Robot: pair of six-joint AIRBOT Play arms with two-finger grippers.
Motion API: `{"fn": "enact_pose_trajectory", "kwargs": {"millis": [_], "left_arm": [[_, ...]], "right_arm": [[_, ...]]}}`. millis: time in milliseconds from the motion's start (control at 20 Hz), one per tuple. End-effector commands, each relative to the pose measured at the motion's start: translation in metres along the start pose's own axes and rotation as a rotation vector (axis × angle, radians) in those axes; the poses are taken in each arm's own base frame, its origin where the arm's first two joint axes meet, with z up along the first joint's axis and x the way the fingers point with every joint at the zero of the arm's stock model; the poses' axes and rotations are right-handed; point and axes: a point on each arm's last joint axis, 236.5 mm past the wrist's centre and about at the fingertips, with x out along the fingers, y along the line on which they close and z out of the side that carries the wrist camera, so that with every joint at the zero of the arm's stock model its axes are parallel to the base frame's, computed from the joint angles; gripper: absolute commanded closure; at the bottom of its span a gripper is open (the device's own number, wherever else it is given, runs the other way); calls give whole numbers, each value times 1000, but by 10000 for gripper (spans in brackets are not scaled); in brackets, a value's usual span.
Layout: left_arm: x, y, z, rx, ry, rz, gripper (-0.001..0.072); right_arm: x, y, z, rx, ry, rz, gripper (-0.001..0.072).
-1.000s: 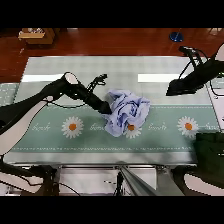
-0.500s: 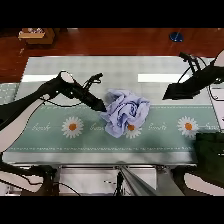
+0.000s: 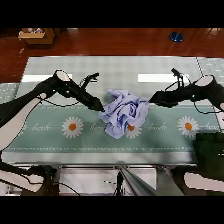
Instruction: Fold the shirts.
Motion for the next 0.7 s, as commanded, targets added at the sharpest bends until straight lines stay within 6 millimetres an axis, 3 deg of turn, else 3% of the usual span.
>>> {"fn": "enact_pose_trajectory", "kwargs": {"millis": [0,100,250,300,350,500,650], "left_arm": [[-1,-1,-1,-18,4,-7,682],[-1,-2,-1,-25,4,-7,682],[-1,-1,-1,-25,4,-7,682],[-2,-1,-1,-26,3,-6,682],[-3,0,1,-28,-1,-5,683],[-25,-7,22,3,-57,10,685],[-85,-35,68,113,-203,58,685]], "right_arm": [[32,1,15,35,-50,69,122],[40,-2,20,62,-63,82,124],[50,-2,19,113,-49,114,235],[52,-1,18,122,-45,124,480],[51,0,18,124,-45,126,658],[37,13,18,83,-48,167,690],[-11,31,36,16,-163,173,691]]}}
